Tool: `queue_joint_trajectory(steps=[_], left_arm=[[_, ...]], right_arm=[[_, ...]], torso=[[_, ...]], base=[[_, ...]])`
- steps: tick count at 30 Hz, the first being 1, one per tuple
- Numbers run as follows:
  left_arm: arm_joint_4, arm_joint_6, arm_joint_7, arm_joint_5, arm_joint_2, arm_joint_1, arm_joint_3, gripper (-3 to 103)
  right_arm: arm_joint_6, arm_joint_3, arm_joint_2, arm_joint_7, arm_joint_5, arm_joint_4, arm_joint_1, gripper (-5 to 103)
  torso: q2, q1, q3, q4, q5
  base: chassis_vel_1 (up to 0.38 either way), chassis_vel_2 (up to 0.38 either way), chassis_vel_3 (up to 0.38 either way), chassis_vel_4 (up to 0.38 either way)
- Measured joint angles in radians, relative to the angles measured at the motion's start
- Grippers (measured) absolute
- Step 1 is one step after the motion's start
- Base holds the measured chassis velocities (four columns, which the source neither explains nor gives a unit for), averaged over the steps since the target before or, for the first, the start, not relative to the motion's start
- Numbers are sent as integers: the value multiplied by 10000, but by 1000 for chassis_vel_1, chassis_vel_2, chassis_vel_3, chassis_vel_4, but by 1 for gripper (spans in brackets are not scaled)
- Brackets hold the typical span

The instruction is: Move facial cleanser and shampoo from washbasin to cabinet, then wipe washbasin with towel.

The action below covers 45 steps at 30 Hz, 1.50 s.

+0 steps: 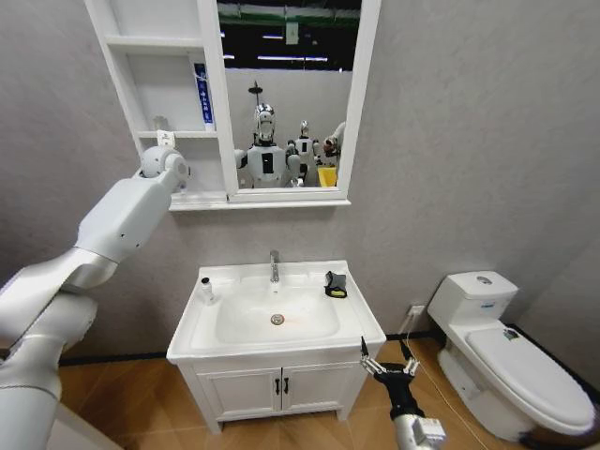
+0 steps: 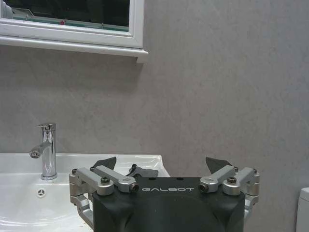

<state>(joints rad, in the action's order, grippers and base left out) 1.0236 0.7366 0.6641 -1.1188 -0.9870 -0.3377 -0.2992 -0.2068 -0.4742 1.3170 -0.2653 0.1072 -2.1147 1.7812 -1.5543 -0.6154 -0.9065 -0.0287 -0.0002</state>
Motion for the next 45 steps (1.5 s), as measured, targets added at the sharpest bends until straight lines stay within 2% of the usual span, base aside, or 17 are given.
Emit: queue_joint_trajectory(steps=[10,13,15,18,19,22,24,25,27,29,32,33,35,36,39,43,45], left_arm=[[-75,-35,-91,-294,25,290,367,40],[176,-18,19,-753,144,386,431,55],[311,-19,69,-880,225,441,470,55],[819,-18,106,-984,601,725,618,72],[819,-18,106,-984,601,725,618,72],[1678,-17,147,-1013,1237,1211,895,82],[3382,-15,185,-1245,2244,2270,1678,93],[3382,-15,185,-1245,2244,2270,1678,93],[5203,-16,7,-1500,3188,3933,2738,99],[5754,-12,-144,-1570,3473,4568,3058,100],[8183,-505,-1515,-811,4637,8126,4923,100],[8183,-505,-1515,-811,4637,8126,4923,100],[9298,-952,-2173,-5,4866,10541,6487,100],[9298,-952,-2173,-5,4866,10541,6487,100],[9898,-1551,-2777,1132,4391,13120,7136,100],[9678,-2282,-3470,1891,3922,13723,7061,100],[9265,-3058,-3883,2577,3394,14011,6854,100]], right_arm=[[39,29,0,-13,1,60,-26,100],[45,8,-16,-22,8,41,-3,100],[48,5,-19,-24,10,29,-3,100],[51,9,-17,-27,12,8,6,100],[51,9,-17,-27,12,8,6,100],[52,25,-4,-27,10,-24,25,100],[52,29,0,-27,8,-56,46,100],[52,29,0,-27,8,-56,46,100],[53,20,1,-41,13,-82,59,100],[52,18,2,-56,14,-82,59,100],[53,66,-17,-78,7,-19,46,100],[53,66,-17,-78,7,-19,46,100],[69,157,-26,-74,-22,-8,22,100],[69,157,-26,-74,-22,-8,22,100],[10,127,132,-59,-183,-61,217,100],[-64,56,216,-50,-261,-162,378,100],[-87,12,220,-47,-272,-209,428,100]], torso=[[0,1,2,0,4],[0,-1,-1,-3,-3],[0,-1,0,-3,0],[-1,0,0,-3,0],[-1,0,0,-3,0],[0,0,0,-5,2],[0,-1,0,-3,1],[0,-1,0,-3,1],[-1,2,3,3,4],[-1,3,3,3,0],[-1,4,3,2,5],[-1,4,3,2,5],[-1,3,3,2,1],[-1,3,3,2,1],[-1,4,2,3,0],[-2,2,1,-9,3],[-1,2,1,-3,3]], base=[[0,0,0,0],[0,0,0,0],[0,0,0,0],[0,0,0,0],[0,0,0,0],[0,0,0,0],[0,0,0,0],[0,0,0,0],[0,0,0,0],[0,0,0,0],[0,0,0,0],[0,0,0,0],[0,0,0,0],[0,0,0,0],[0,0,0,0],[0,0,0,0],[0,0,0,0]])
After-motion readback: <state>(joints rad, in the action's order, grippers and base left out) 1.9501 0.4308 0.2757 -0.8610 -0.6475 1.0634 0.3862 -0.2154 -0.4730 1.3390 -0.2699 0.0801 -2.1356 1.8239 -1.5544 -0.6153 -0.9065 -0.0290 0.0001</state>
